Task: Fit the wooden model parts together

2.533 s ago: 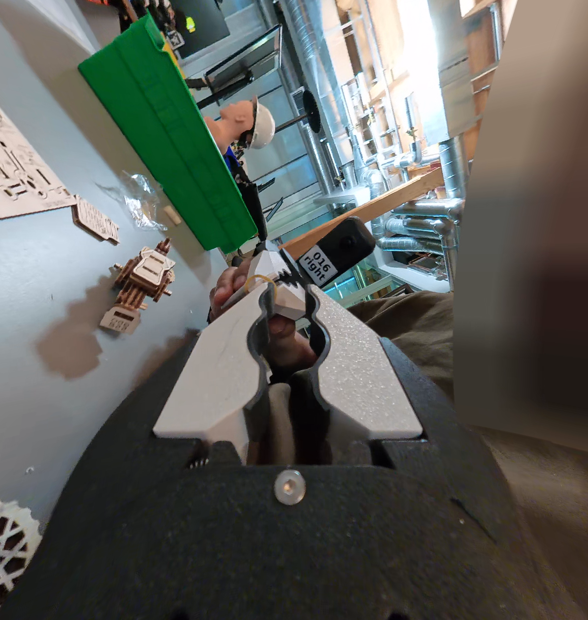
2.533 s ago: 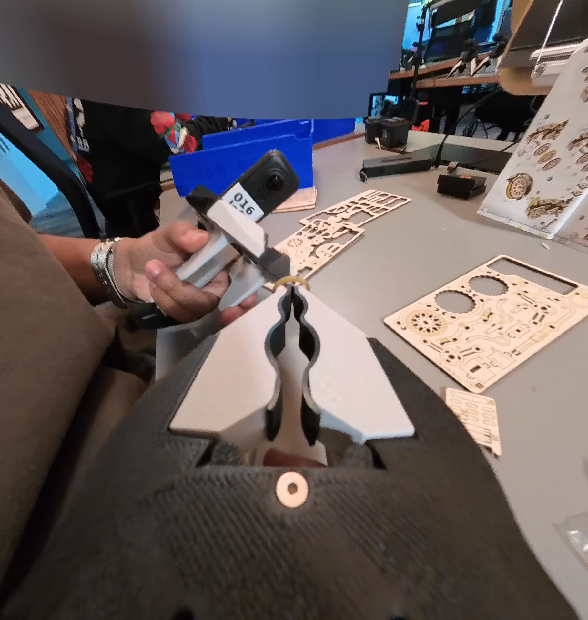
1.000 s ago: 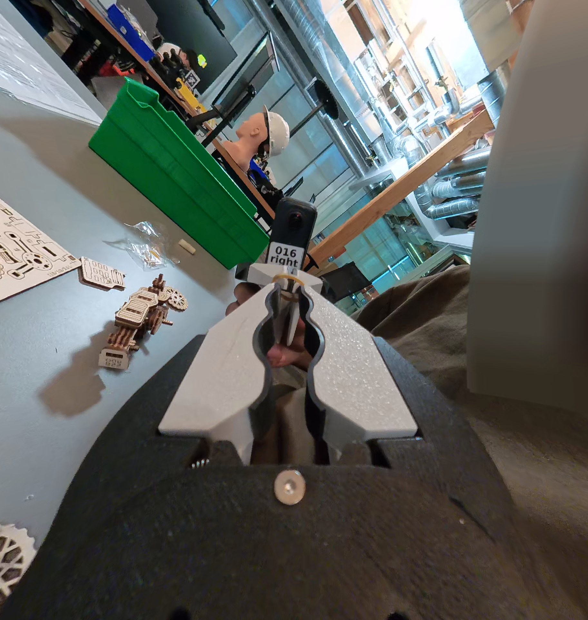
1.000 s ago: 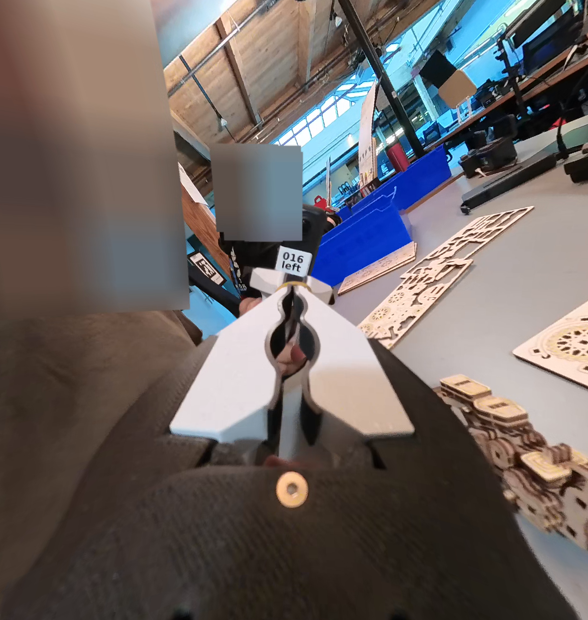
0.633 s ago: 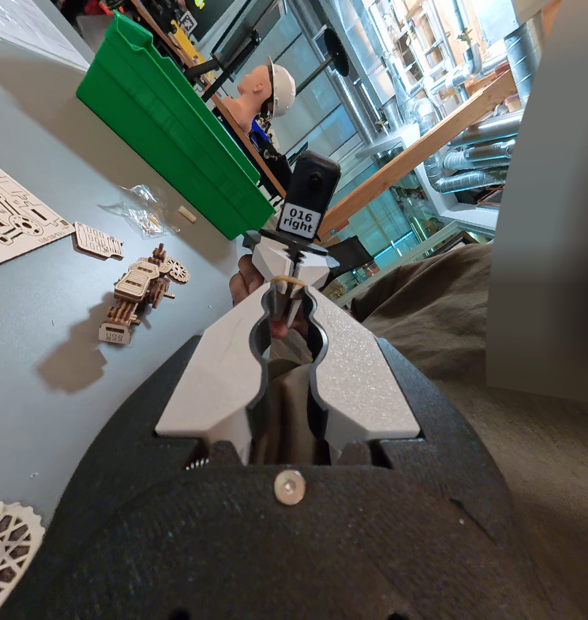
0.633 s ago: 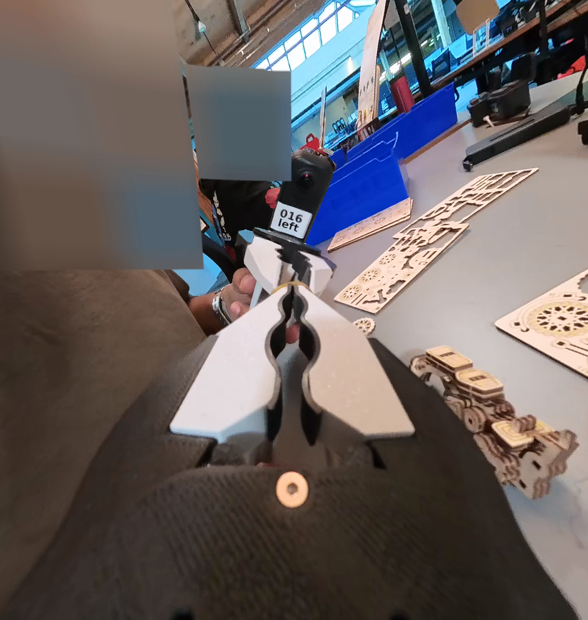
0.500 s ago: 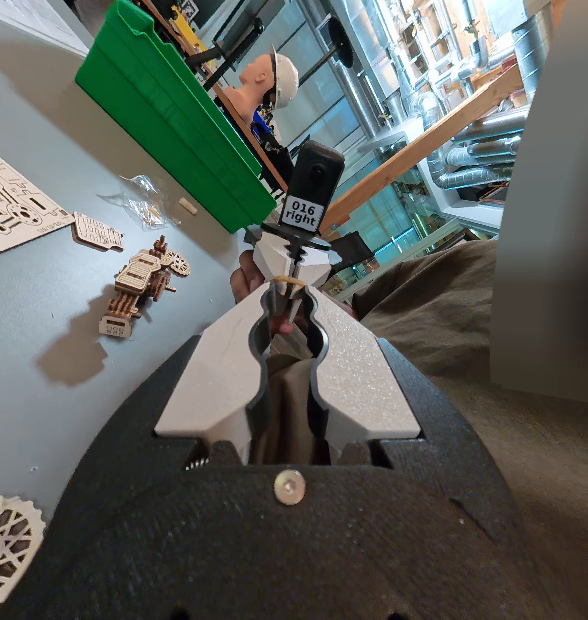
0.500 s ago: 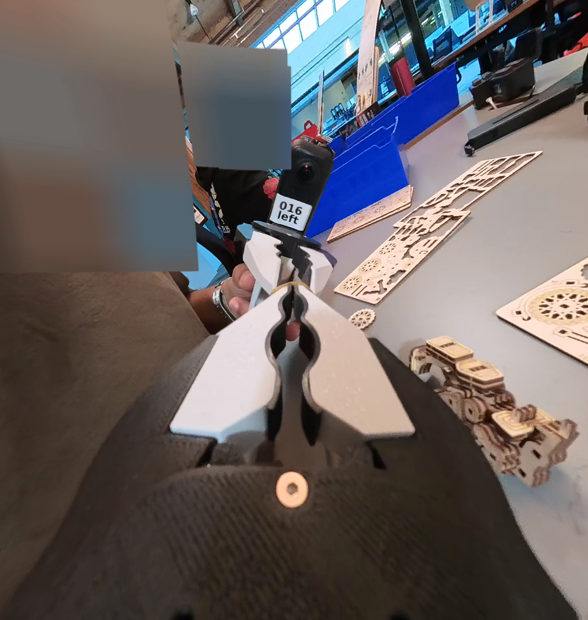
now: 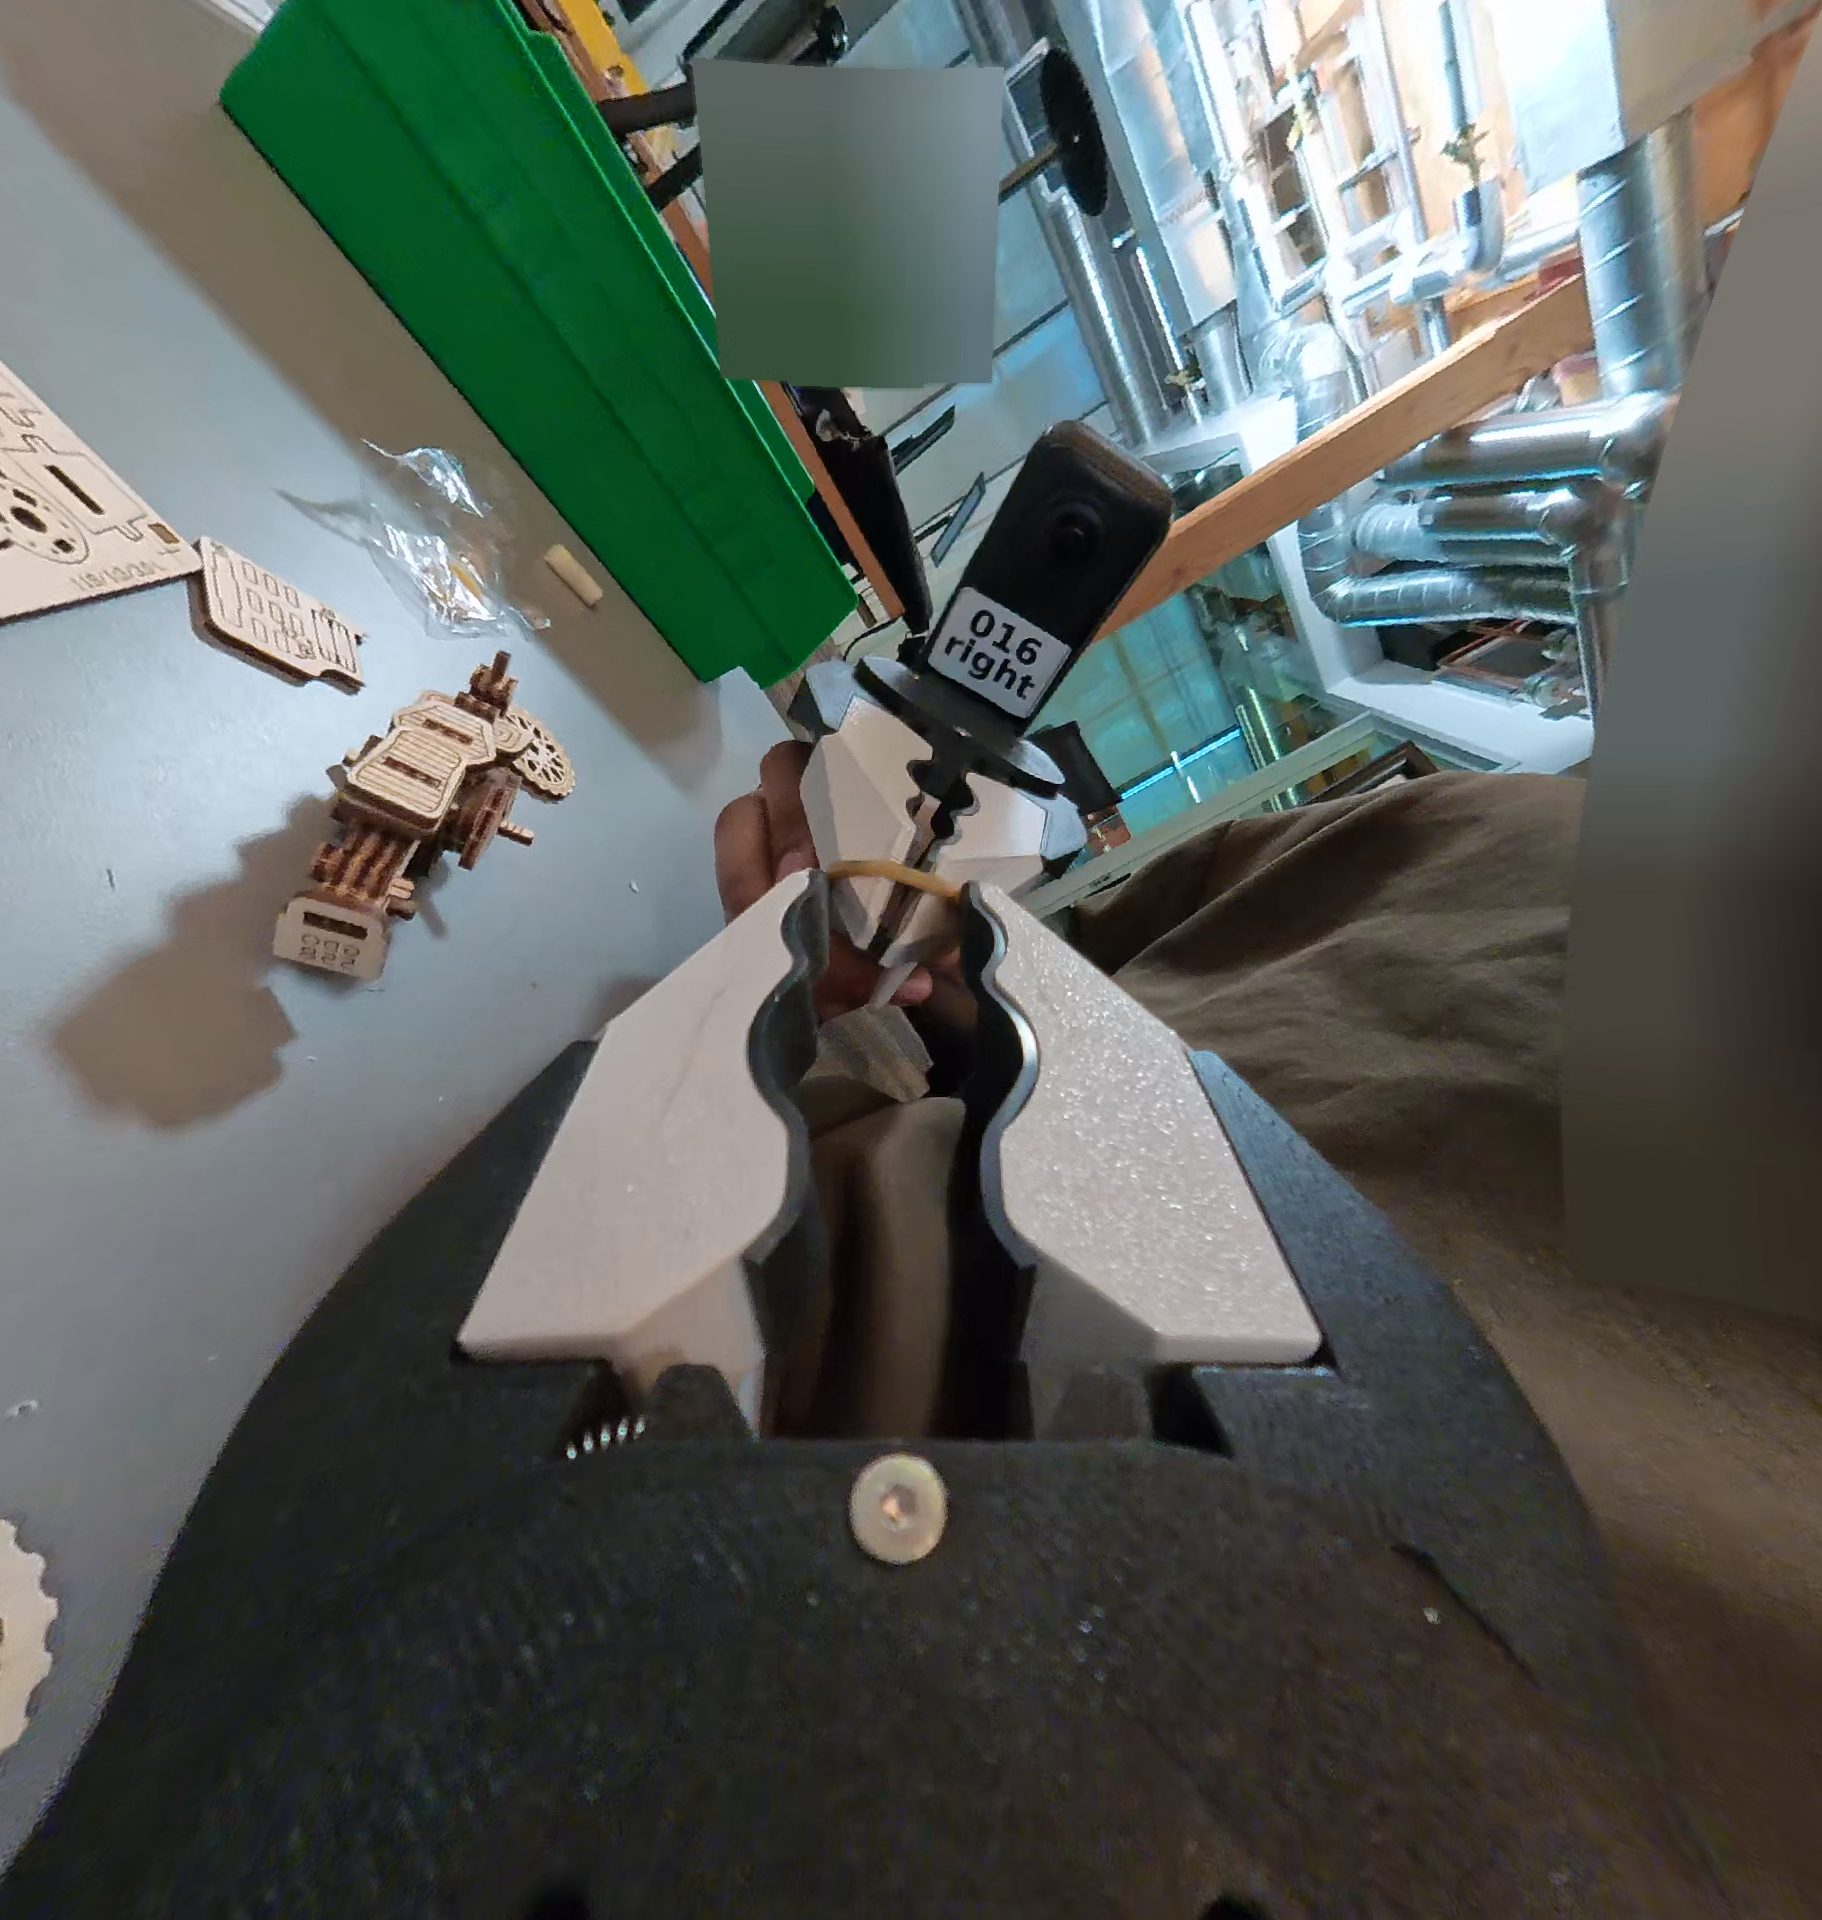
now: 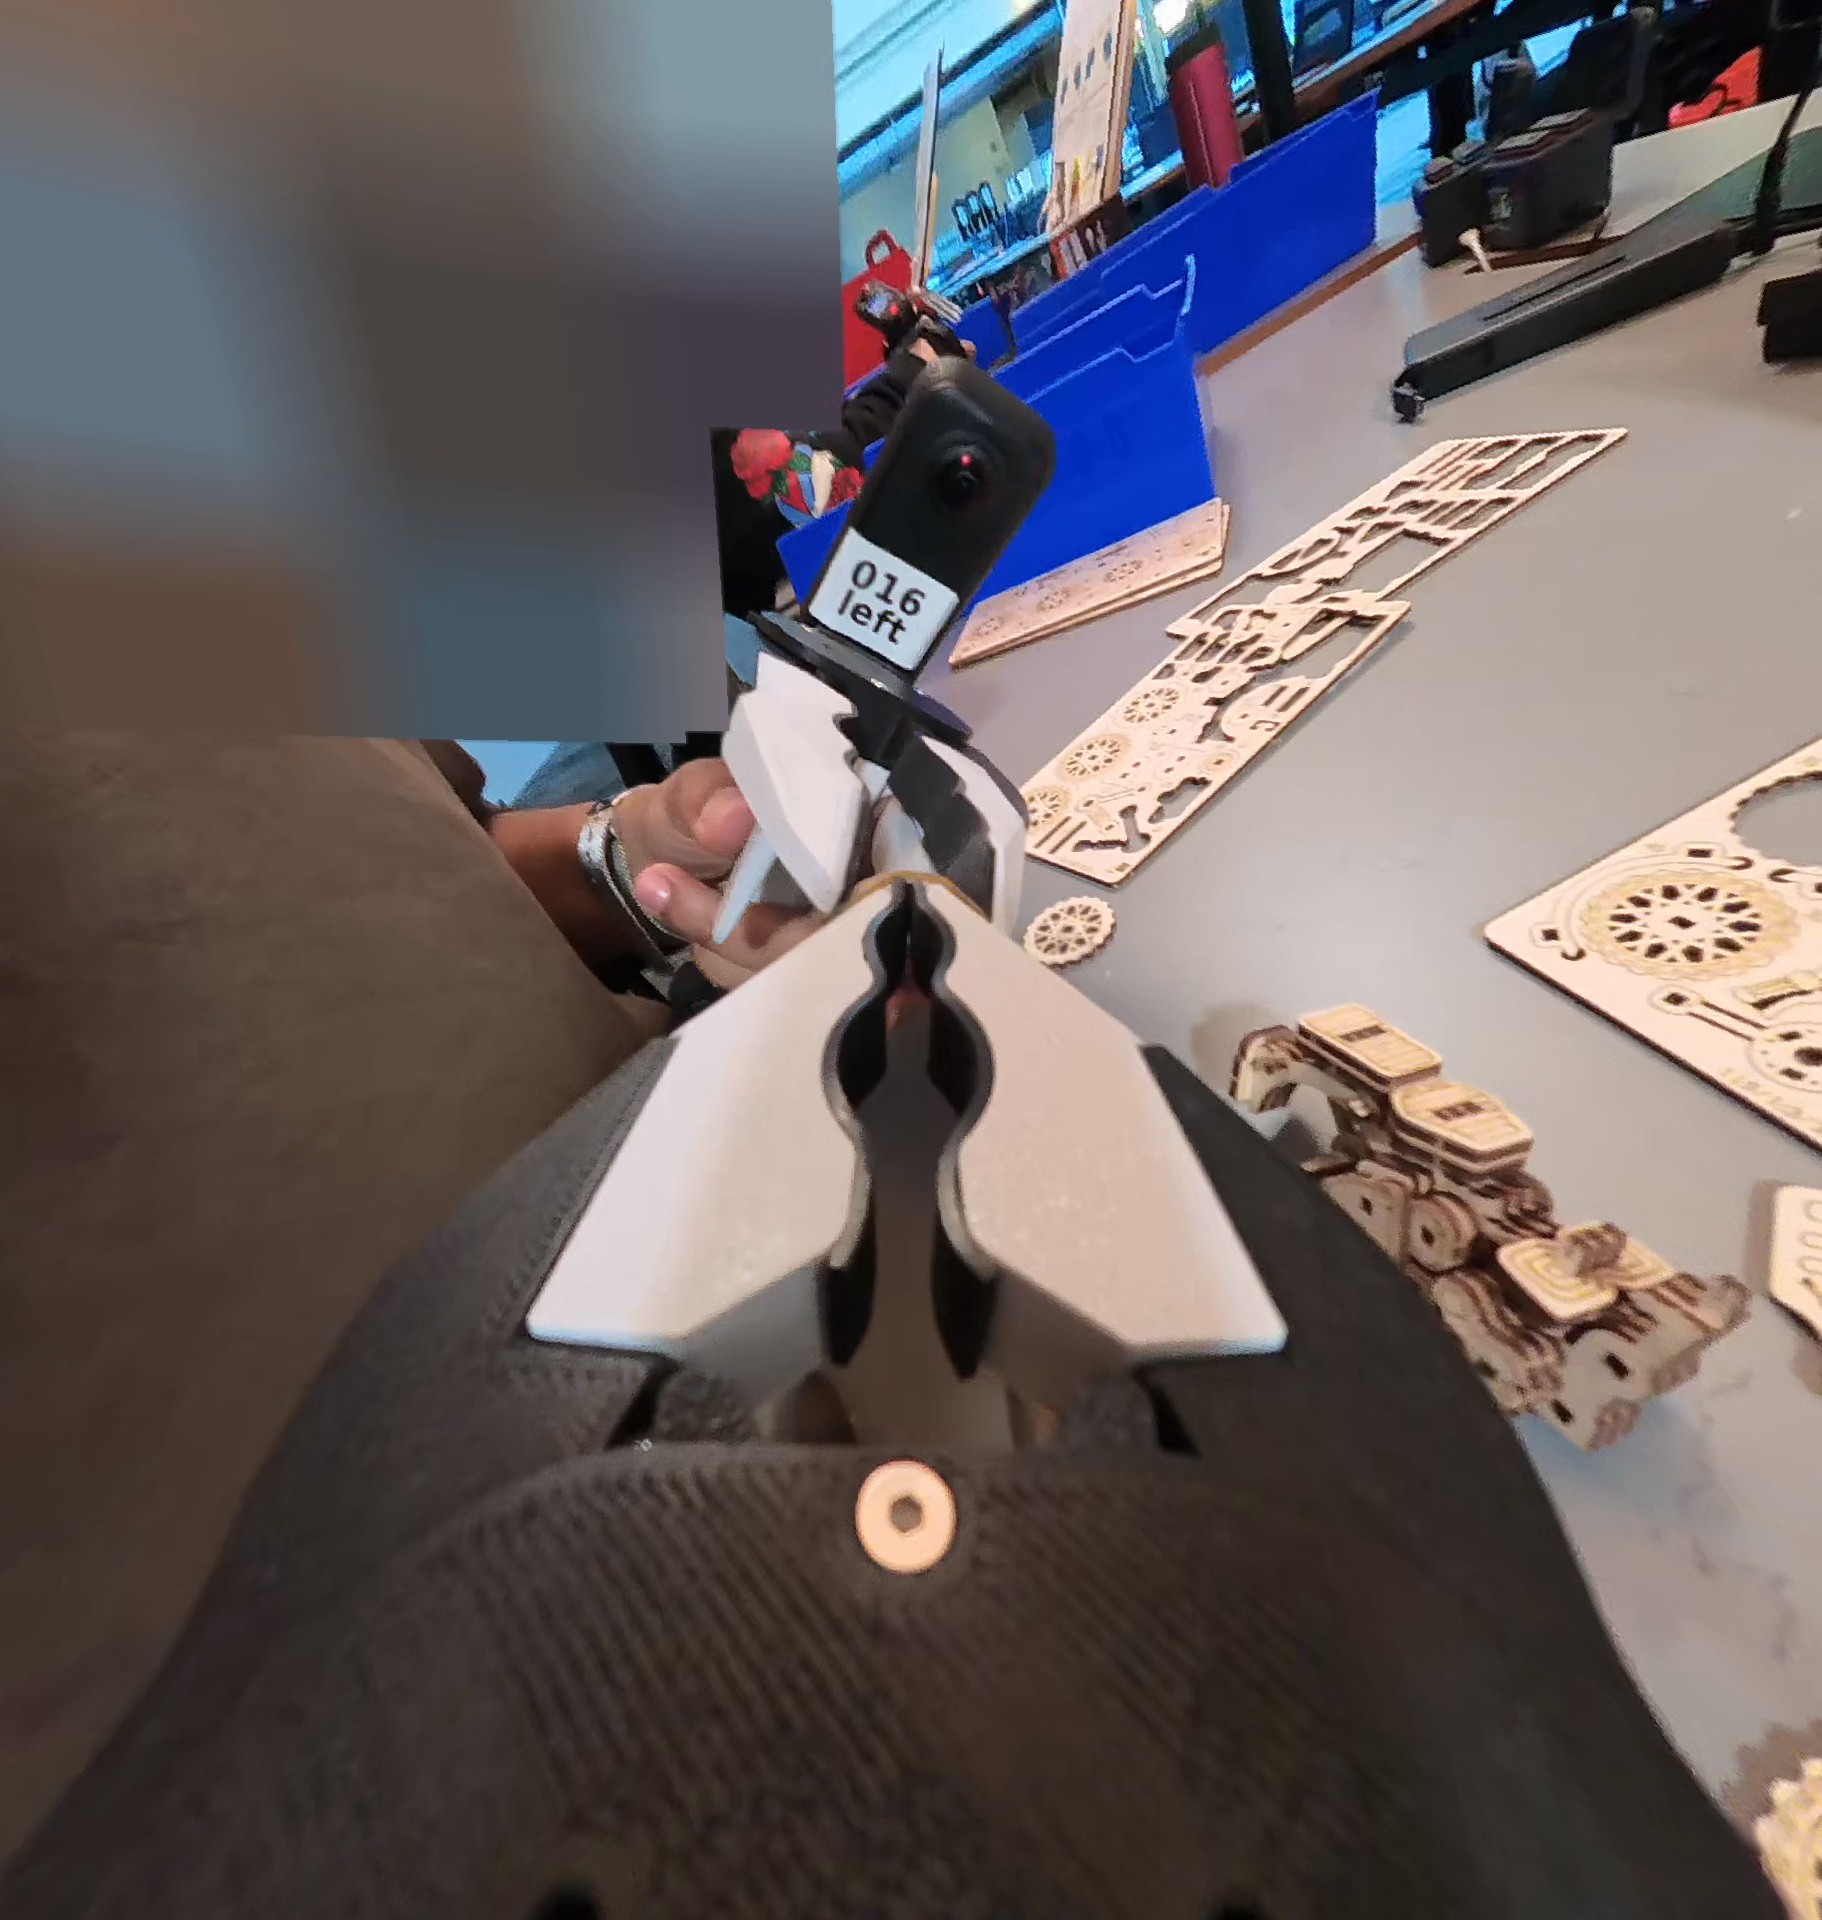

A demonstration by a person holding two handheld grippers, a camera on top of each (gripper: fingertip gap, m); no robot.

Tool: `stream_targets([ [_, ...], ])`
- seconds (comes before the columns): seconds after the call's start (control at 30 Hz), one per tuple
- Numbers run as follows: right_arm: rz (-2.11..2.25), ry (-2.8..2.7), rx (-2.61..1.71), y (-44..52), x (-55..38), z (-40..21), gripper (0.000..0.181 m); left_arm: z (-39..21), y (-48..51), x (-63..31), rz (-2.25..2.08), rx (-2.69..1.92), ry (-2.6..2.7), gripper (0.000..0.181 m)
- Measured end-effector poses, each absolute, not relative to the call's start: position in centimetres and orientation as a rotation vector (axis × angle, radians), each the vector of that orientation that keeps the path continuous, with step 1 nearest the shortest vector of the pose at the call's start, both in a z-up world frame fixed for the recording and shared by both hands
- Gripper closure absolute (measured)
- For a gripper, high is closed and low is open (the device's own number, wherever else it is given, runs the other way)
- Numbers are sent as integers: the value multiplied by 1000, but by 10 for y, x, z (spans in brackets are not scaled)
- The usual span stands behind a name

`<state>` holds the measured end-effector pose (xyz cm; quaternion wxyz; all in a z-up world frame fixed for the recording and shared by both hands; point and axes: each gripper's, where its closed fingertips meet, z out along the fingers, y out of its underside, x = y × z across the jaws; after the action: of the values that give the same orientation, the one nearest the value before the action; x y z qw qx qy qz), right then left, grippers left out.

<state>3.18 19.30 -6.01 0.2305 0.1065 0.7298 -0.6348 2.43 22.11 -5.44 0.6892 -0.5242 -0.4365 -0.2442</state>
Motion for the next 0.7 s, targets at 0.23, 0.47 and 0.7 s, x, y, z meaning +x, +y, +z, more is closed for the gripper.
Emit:
stream_targets([
  [0.23, -1747, 2069, 182, 181, 53, -64, 181, -58, 234, 29, -546, -1208, -971, 153],
  [0.47, -1859, 2016, 184, 180, 45, -54, 181, -44, 222, 21, -536, -1117, -942, 130],
  [0.7, -1985, 1858, 316, 196, 18, -34, 181, -38, 192, 6, -475, -1017, -959, 135],
])
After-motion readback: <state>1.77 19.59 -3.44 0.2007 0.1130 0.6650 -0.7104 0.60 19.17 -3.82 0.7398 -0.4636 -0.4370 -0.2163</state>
